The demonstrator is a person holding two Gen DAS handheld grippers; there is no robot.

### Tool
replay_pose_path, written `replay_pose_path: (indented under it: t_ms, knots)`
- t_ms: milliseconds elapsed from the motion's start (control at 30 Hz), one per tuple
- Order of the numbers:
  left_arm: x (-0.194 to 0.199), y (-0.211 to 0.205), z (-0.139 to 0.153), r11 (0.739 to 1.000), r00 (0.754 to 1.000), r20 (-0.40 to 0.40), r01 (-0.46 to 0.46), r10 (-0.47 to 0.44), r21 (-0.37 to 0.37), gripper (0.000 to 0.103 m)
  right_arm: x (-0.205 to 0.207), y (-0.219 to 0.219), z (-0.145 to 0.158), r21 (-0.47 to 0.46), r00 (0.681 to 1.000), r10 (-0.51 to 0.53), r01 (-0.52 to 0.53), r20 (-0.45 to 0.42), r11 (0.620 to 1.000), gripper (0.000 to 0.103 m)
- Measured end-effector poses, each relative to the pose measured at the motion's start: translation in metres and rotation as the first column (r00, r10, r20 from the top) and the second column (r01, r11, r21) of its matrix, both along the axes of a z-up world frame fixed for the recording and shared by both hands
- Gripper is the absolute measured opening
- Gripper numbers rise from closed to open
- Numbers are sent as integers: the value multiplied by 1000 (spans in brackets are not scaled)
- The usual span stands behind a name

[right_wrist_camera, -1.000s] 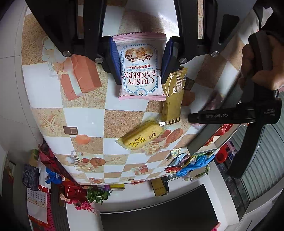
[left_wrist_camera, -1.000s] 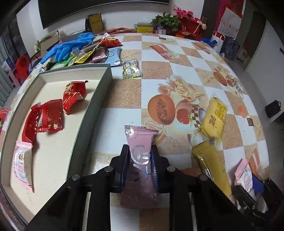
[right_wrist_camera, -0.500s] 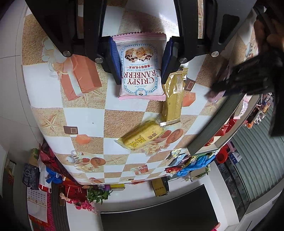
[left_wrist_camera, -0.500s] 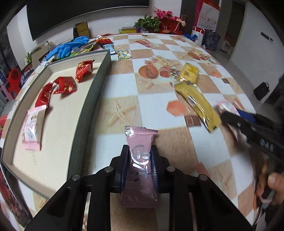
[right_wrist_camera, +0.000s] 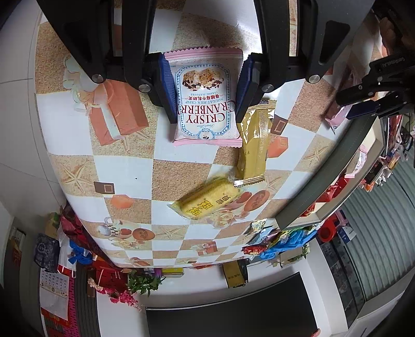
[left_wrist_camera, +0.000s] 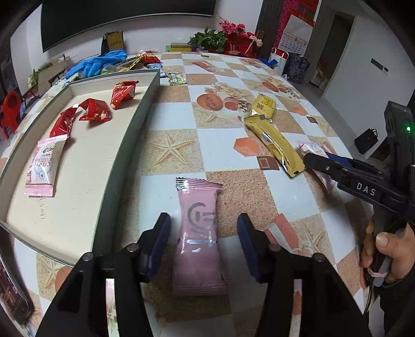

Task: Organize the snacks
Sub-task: 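Lift the pink packet with the left gripper while the right holds the cranberry packet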

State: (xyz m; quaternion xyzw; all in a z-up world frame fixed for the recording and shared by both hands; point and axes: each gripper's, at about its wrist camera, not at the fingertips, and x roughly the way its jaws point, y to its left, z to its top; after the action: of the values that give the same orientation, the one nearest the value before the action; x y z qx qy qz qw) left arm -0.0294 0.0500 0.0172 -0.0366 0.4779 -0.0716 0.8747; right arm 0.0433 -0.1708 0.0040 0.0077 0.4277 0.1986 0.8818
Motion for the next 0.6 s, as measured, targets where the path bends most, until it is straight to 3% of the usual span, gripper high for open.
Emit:
replay_pose_path:
  t_ms: [200, 233, 267, 333, 433, 600]
  knots:
    - [3, -6, -2, 1000, 1000, 6, 2, -2, 28, 66, 0, -1, 0, 12, 1000, 1, -1, -3, 1000, 43]
    - [3, -6, -2, 999, 1000, 8, -1, 1, 32, 61, 0, -2, 0, 20, 1000, 0, 0, -4, 1000, 43]
    - [3, -6, -2, 999, 1000, 15, -4, 4, 34, 44, 1, -2, 0, 26, 1000, 0, 0, -6, 1000, 43]
    - [3, 0, -1, 1000, 1000, 11, -9, 9, -3, 27, 1, -4, 0, 35, 1000, 0, 0, -7, 999, 43]
    - [3, 5, 0, 999, 1000, -3, -26, 26, -27, 26, 1, -4, 0, 42, 1000, 0, 0, -9, 999, 43]
    - [2, -7, -1, 998, 1000, 7, -9, 9, 63, 28, 1, -7, 0, 62, 1000, 0, 0, -13, 998, 43]
